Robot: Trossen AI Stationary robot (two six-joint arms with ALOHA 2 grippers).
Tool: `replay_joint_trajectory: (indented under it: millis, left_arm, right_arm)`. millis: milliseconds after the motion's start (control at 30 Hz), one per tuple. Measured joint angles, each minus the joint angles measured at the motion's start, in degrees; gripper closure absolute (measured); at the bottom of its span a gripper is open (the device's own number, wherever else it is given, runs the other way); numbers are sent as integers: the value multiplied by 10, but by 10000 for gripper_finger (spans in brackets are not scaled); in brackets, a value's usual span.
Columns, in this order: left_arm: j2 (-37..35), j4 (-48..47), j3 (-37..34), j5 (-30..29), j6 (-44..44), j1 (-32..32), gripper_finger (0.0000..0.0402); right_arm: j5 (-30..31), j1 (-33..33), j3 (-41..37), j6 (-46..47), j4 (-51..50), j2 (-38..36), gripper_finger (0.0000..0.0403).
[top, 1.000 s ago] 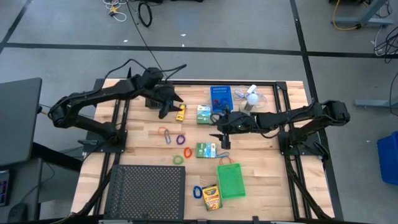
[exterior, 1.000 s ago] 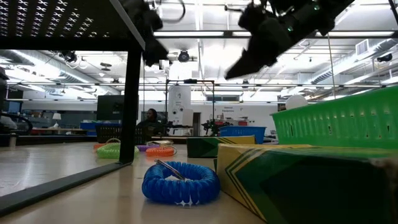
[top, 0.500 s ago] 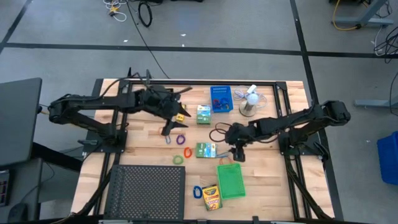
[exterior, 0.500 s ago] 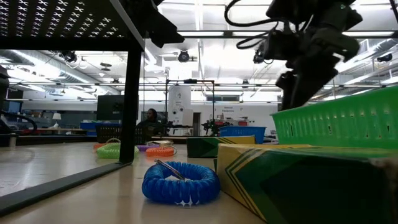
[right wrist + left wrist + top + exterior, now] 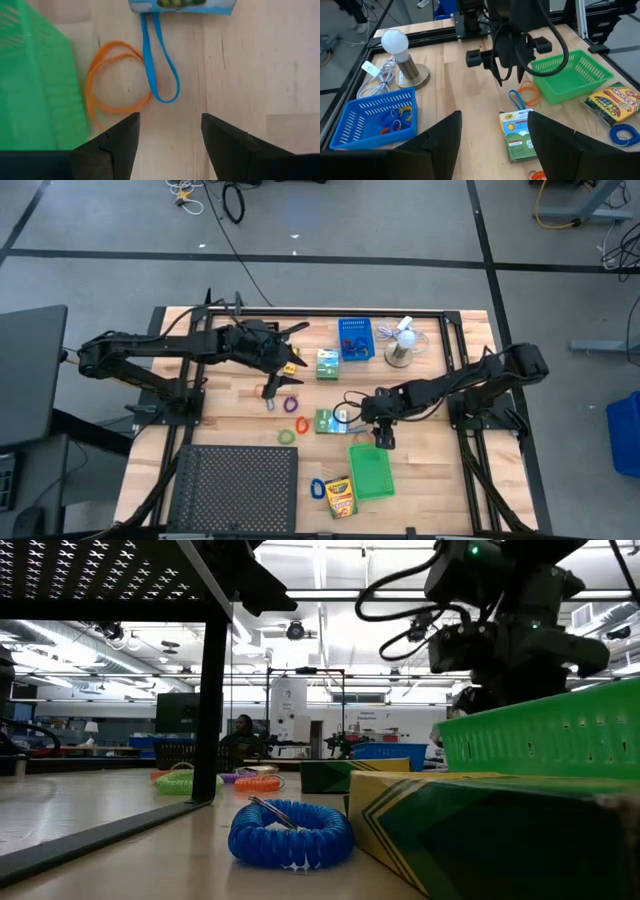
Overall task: Pick & Place Office Desk Supplies
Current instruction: Put the top right orange rubber band into the black bin
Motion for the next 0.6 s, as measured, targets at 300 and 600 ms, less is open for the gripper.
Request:
replay_joint_trajectory:
  millis: [300, 600]
  left_arm:
    - [0, 0, 0, 0, -1, 0, 168]
    - [0, -1, 0, 0, -1, 0, 168]
  right_arm:
    - [-17, 0, 0, -8, 21, 18, 184]
    - [-36, 0, 0, -21, 34, 43, 184]
